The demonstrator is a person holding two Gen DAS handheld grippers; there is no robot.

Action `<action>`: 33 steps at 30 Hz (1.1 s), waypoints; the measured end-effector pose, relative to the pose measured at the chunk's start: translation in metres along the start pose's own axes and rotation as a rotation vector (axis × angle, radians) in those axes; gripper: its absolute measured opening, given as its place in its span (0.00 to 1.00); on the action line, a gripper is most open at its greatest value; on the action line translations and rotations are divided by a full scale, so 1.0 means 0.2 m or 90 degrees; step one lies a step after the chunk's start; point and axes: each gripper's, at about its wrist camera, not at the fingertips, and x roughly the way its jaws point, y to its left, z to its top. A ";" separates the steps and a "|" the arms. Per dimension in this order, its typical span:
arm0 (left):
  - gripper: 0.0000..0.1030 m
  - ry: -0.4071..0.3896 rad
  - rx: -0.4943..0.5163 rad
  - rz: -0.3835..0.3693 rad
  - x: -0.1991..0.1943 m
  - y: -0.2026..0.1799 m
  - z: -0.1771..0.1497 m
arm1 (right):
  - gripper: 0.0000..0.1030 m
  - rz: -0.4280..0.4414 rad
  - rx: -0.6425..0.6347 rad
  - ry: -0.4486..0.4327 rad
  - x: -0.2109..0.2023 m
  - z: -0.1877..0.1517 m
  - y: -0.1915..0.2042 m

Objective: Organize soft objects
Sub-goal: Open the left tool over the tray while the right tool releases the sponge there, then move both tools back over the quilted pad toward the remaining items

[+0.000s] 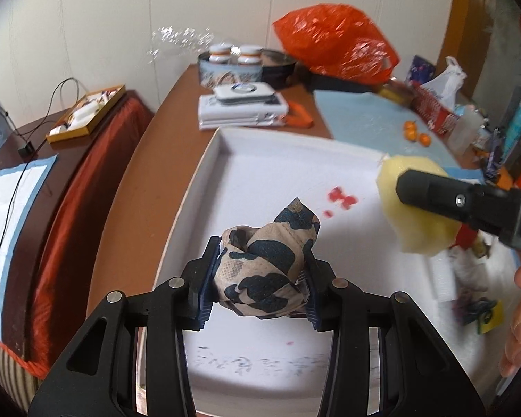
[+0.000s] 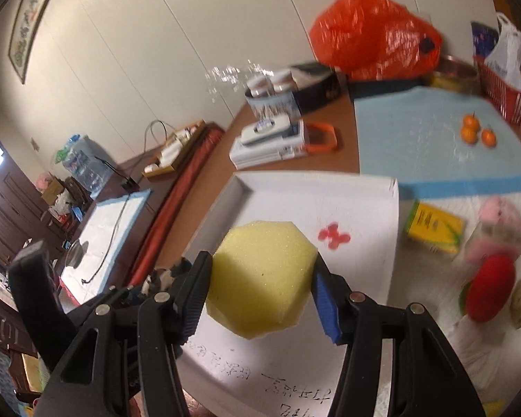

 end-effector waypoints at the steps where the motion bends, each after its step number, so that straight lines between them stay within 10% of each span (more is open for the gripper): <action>1: 0.43 0.007 -0.004 0.003 0.02 0.02 0.00 | 0.55 -0.005 0.002 0.004 0.02 -0.01 0.00; 4: 0.68 0.015 -0.011 0.008 0.05 0.05 -0.01 | 0.58 -0.022 0.012 0.004 0.05 -0.02 -0.01; 7: 1.00 -0.004 -0.021 0.014 0.05 0.08 -0.02 | 0.89 -0.022 0.016 -0.003 0.06 -0.01 -0.01; 8: 1.00 -0.015 -0.026 0.015 0.04 0.10 -0.02 | 1.00 -0.025 0.017 -0.008 0.05 -0.01 -0.01; 33: 1.00 -0.055 -0.069 -0.001 -0.17 -0.05 -0.07 | 1.00 -0.011 -0.060 -0.145 -0.27 -0.09 0.10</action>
